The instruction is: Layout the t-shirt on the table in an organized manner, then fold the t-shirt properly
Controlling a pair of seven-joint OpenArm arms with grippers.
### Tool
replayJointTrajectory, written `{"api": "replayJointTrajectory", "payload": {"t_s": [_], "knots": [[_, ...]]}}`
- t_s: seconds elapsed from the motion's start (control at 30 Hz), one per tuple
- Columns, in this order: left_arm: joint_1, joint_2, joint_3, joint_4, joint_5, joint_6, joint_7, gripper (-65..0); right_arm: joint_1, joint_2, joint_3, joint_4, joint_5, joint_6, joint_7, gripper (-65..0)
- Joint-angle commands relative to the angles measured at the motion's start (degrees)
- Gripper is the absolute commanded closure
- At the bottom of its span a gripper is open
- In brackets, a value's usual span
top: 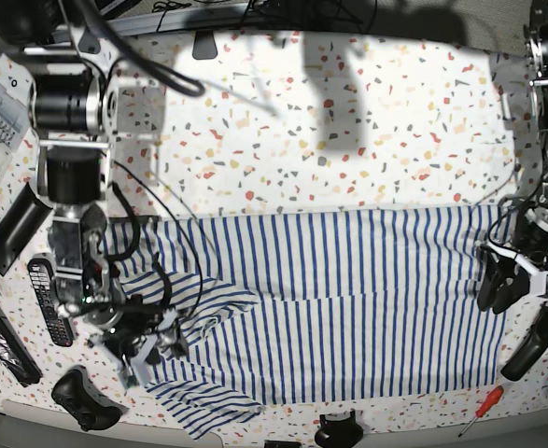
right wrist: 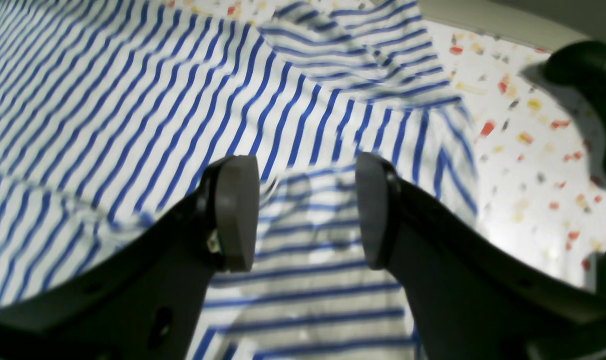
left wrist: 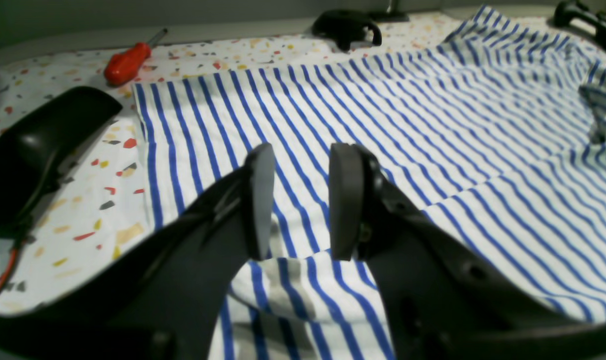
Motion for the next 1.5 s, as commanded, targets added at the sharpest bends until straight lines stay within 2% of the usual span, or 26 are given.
{"api": "replayJointTrajectory", "payload": {"t_s": [0.0,0.13,0.23,0.33,0.43,0.53,0.6,0.7,0.83,1.03,1.1,1.33,1.47], "knots": [[-0.79,-1.16,-0.28,1.09,-0.92,-0.49,-0.92,-16.3,0.11,0.37,0.2,2.58,0.59,0.39,0.81,-29.0],[1.9,-1.16,-0.28,1.14,-1.18,-0.49,4.13,-13.0,-6.47,0.39,0.22,8.55,0.59,0.35,0.87,-29.0],[4.28,-1.16,-0.28,1.16,-4.7,-0.49,3.87,-12.0,-9.33,0.39,0.22,9.33,0.63,0.31,1.14,-29.0],[6.08,-0.9,-0.28,1.2,-8.07,-0.49,3.91,-12.0,-11.26,0.37,0.26,9.29,0.59,-1.07,2.45,-29.0],[7.13,-0.35,-0.28,1.2,-7.85,-0.49,4.11,-12.0,-12.39,0.35,0.26,8.9,0.59,-3.32,4.61,-29.0],[7.76,0.66,-0.28,1.2,-7.78,-0.49,4.52,-12.0,-12.33,0.39,0.26,7.28,0.55,-8.94,5.66,-29.0],[7.8,1.42,-0.28,1.2,-7.76,-0.46,6.43,-12.0,-12.33,0.39,0.39,6.29,0.35,-10.84,6.27,-29.0],[7.8,2.19,-0.28,1.2,-7.76,1.92,8.9,-12.0,-12.35,0.37,0.66,4.22,0.35,-10.82,6.27,-29.0],[7.8,2.08,-0.28,1.2,-7.76,2.54,11.52,-12.0,-12.33,0.37,0.66,-0.46,0.37,-10.86,6.67,-29.0],[7.82,1.77,-0.28,1.2,-7.78,2.67,24.46,-12.0,-14.29,0.33,0.63,-0.22,0.44,-10.84,4.94,-29.0],[7.82,1.64,-0.28,1.2,-7.8,2.67,26.8,-12.0,-15.32,0.35,0.63,1.01,0.61,-10.84,3.52,-29.0],[8.0,1.64,-0.28,1.27,-7.82,2.64,28.33,-12.0,-21.18,0.37,0.63,6.21,2.71,-10.84,1.7,-29.0],[11.06,1.36,-0.28,4.55,-7.8,2.64,28.55,-12.0,-25.99,0.37,0.66,10.69,3.56,-10.84,1.11,-29.0]]}}
